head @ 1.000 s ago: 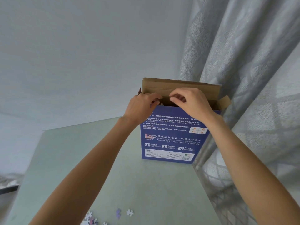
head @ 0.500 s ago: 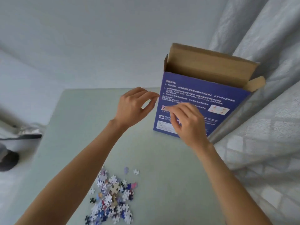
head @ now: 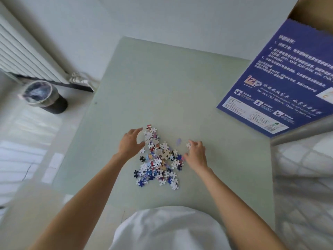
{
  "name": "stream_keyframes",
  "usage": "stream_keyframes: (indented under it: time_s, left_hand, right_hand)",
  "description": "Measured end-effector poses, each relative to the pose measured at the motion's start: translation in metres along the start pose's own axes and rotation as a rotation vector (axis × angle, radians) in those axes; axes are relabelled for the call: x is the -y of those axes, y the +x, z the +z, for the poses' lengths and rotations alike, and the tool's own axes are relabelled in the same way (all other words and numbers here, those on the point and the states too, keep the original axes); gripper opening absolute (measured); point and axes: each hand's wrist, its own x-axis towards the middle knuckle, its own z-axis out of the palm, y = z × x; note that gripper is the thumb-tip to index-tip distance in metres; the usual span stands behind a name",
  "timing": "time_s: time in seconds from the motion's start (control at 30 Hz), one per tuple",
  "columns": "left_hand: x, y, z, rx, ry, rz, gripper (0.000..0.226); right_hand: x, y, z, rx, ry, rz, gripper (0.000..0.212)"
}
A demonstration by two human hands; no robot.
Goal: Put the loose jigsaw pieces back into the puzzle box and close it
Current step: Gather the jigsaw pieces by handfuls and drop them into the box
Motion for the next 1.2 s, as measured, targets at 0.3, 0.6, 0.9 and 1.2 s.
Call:
stream_keyframes:
  time_s: [0.3,0.6,0.9,1.2]
  left_hand:
    - [0.004,0.051,0.013,0.134,0.138,0.154,0.080]
    - [0.008,-0.015,0.030,0.346,0.246,0.303,0.115]
    - [0.005,-0.038,0.046,0.205,0.217,0.181,0.116]
    - [0.009,-0.035,0.048,0.183,-0.004,0.191,0.084]
  right_hand:
    - [0.038,-0.031,0.028,0.165,0.155,-0.174,0.059]
    - [0.045,-0.063,0.053,0.195,0.055,-0.020,0.100]
    - [0.073,-0.023,0.051,0.074,-0.206,-0.269,0.093]
    - [0.074,0.010,0.034,0.248,-0.413,-0.389,0.100]
